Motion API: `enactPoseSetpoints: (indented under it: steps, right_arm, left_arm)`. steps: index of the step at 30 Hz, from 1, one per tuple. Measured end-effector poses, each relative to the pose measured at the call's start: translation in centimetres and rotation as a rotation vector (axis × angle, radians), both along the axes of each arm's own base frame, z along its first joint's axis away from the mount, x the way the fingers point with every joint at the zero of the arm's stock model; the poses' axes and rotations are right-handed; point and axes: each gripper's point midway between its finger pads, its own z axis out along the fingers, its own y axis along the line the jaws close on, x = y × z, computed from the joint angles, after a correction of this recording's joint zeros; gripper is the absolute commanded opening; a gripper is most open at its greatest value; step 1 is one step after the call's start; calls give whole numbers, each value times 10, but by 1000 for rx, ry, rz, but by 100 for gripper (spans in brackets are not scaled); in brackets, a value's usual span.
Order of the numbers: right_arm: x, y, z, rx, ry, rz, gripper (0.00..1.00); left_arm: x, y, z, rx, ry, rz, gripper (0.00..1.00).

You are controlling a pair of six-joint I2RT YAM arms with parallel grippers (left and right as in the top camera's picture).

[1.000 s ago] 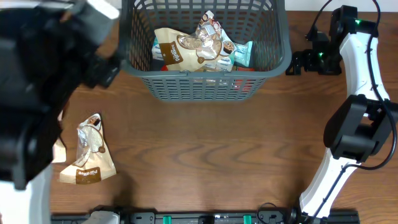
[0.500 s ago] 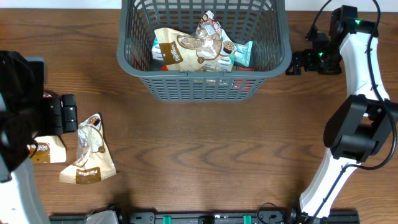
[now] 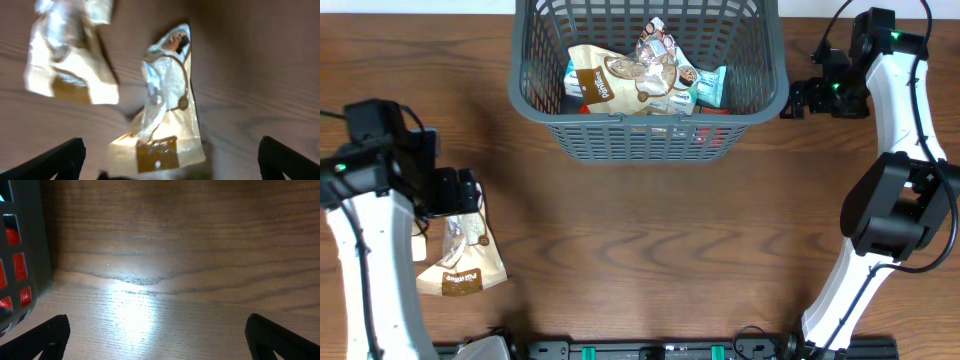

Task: Pack container
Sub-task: 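Withdraw the left gripper toward the remaining beige pouches, then grasp another beige pouch with the left gripper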

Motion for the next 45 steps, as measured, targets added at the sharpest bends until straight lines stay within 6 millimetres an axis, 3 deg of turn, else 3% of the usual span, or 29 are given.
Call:
enactPoseSetpoints:
  steps: [7,14,25,30,41,45]
  right_arm:
    - [2,0,0,-2,-10,3,99]
    - [3,0,0,-4,-13,10,99]
    - [3,-1,0,-4,-13,11,99]
    - [2,0,0,-3,-10,12,99]
    - [1,0,0,-3,-5,12,99]
    - [0,0,0,-2,-1,12,99]
  left_arm:
    - [14,3,-57,-28,64,-2,99]
    - [33,8,-84,-12,-2,-2,99]
    - [4,8,-140,-40,28,52,99]
    - [1,19,-149,-37,2,114,99]
    - [16,32,-154,-11,-87,152,99]
    - [15,29,-171,-44,-48,154,100]
